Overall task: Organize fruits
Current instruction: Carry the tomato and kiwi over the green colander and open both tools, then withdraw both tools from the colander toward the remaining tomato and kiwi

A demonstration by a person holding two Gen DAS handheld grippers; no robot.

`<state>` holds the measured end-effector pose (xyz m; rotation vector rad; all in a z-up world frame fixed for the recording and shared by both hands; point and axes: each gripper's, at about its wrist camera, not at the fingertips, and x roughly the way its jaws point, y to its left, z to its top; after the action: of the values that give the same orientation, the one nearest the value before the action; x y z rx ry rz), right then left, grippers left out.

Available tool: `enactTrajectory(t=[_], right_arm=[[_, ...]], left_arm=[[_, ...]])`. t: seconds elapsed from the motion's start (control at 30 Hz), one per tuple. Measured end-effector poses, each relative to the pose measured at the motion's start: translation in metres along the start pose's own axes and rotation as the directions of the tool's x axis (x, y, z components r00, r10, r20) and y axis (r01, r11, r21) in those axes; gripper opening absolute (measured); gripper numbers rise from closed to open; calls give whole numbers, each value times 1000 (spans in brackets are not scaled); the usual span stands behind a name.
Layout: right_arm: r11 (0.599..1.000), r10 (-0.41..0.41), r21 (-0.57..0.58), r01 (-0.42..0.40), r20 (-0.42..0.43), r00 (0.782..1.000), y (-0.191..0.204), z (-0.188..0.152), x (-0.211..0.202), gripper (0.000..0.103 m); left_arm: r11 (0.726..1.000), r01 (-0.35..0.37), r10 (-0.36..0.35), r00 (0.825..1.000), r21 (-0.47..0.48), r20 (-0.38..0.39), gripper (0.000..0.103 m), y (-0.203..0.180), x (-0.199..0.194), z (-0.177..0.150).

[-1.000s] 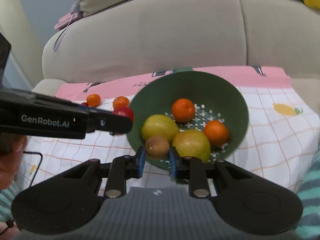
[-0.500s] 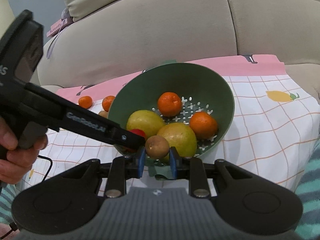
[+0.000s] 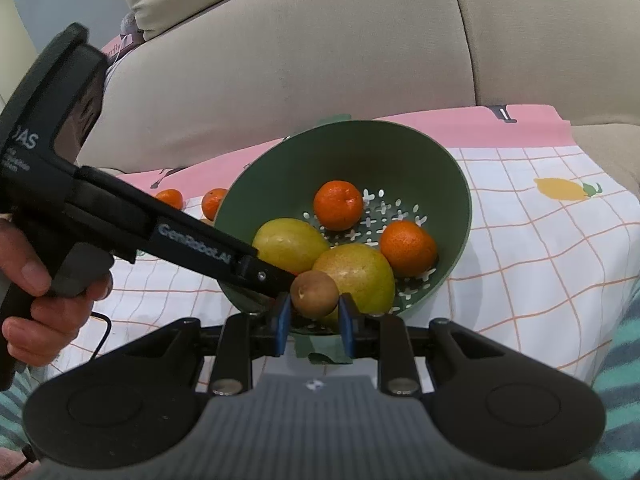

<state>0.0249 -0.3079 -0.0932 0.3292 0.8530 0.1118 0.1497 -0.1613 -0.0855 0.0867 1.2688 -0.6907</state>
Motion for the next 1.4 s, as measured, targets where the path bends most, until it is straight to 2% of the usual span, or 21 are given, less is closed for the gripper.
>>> enactTrajectory(t=[0.13,0.3,0.47,0.63,1.0,1.07,1.13,1.3,1.37,1.4], right_arm=[[999,23,29,-23,-10,1000,1,3,3,22],[998,42,47,-41,-30,999,6,7,10,22],[997,44,70,-40,-49,998,11,14,19,22],[993,43,112,-34,-80,996,10,13,30,22],[993,10,122,0,-83,996,12,11,31,25],[992,8,124,1,-78,997,13,12,28,26],[993,-2,121,10,-67,998,16,12,24,36],[995,-15,102,18,-37,999,25,14,12,39],[995,-24,93,26,-22,999,30,15,6,41],[996,-32,84,33,-11,999,34,15,3,46]], left_arm=[[1000,-11,10,998,9,54,42,0,-18,-4],[1000,-16,19,991,-26,131,43,10,-42,-11],[997,-71,77,980,-42,182,46,20,-57,-21],[991,-120,130,972,-64,195,49,34,-61,-32],[986,-144,158,966,-81,203,49,41,-72,-51],[985,-147,163,964,-88,209,49,42,-75,-53],[983,-153,171,962,-100,212,50,42,-79,-56],[981,-160,182,953,-109,240,50,44,-93,-63],[980,-165,188,947,-107,259,50,43,-100,-66],[980,-168,191,944,-105,269,51,43,-103,-67]])
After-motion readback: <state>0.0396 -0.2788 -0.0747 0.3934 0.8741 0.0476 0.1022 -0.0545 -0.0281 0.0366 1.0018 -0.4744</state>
